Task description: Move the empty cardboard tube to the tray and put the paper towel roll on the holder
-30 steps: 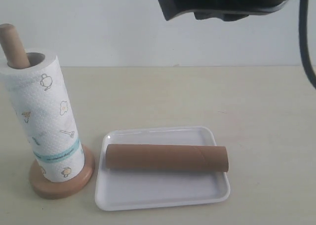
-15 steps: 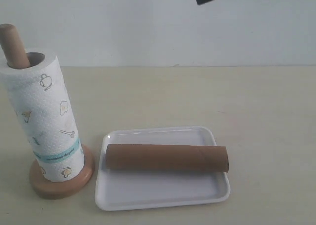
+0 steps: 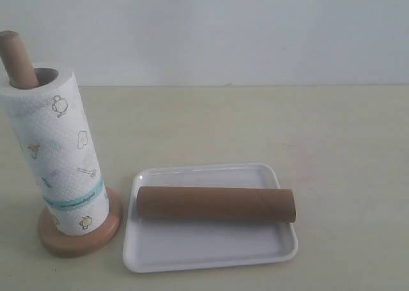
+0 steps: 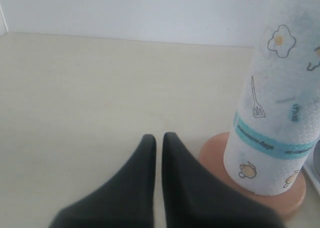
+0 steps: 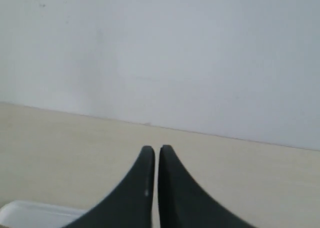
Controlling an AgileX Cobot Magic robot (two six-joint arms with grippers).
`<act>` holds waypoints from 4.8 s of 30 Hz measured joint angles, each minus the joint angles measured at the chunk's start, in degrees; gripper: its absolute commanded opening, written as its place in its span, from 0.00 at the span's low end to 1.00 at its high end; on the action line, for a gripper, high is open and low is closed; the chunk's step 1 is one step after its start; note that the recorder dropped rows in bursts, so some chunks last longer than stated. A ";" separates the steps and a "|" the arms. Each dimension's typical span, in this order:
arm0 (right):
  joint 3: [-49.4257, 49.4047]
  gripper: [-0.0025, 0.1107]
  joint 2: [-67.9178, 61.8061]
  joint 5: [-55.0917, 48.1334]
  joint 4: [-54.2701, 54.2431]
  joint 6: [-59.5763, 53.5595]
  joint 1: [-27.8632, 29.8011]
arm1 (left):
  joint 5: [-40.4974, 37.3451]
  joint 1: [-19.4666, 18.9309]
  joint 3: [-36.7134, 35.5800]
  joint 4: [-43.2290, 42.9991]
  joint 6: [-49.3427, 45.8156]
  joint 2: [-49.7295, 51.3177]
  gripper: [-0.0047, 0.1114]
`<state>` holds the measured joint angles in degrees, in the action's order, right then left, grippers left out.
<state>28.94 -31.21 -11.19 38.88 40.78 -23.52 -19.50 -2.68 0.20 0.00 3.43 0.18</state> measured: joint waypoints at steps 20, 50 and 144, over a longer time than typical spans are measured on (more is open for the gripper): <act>-23.20 0.05 25.52 3.07 -9.17 -8.62 11.18 | 0.00 0.00 0.00 0.00 0.00 0.00 0.08; -28.94 0.05 25.52 -2.77 -43.89 -42.21 11.43 | 0.00 0.00 0.00 0.00 0.00 0.00 0.08; -29.00 0.05 30.90 -9.40 -42.69 -40.78 24.08 | 0.00 0.00 0.00 0.00 0.00 0.00 0.08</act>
<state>-0.06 -0.31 -20.59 -3.80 0.00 0.56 -19.50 -2.68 0.20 0.00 3.43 0.18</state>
